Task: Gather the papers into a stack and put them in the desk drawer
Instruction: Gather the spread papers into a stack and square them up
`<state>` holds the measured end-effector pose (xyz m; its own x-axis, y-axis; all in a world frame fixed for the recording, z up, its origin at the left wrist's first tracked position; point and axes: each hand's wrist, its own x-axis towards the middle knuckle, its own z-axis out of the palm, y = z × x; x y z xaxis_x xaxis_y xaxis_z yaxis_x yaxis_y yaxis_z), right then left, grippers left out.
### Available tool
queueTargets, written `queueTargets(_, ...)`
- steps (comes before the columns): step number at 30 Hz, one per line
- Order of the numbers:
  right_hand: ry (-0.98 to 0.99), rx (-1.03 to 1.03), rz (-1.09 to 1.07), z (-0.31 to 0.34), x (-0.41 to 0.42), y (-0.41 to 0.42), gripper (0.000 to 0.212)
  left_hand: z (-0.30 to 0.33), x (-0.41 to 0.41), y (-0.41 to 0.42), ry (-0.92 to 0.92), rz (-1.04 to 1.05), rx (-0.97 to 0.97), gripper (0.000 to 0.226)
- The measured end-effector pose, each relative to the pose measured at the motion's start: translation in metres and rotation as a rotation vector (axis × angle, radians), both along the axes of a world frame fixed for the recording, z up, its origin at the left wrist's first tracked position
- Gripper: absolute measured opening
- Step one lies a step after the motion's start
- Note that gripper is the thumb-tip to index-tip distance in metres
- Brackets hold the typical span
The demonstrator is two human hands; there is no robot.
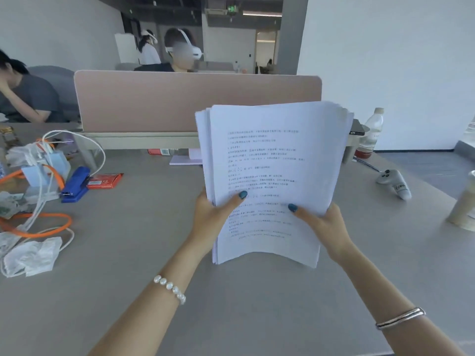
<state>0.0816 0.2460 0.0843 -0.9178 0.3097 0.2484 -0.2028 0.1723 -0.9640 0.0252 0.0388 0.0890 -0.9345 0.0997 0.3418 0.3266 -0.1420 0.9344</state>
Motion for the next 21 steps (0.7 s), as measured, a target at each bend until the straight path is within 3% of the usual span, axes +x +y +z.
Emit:
queueTargets(3,-0.037,-0.112,-0.033,-0.017,0.009,-0.006,0.02,-0.031,0.009,0.005,-0.117,0.0,-0.046,0.019)
queueTargets(8,0.04,-0.112,-0.117,-0.004,0.011,-0.003,0.015,-0.024,0.007,0.011,-0.084,0.012,0.006,0.035)
queueTargets(17,-0.063,-0.066,-0.081,-0.034,0.033,0.02,0.017,-0.042,0.013,0.031,-0.149,-0.016,-0.082,0.025)
queueTargets(21,-0.037,-0.132,-0.066,-0.036,0.046,0.034,0.036,-0.038,0.023,0.045,-0.092,-0.048,-0.102,0.029)
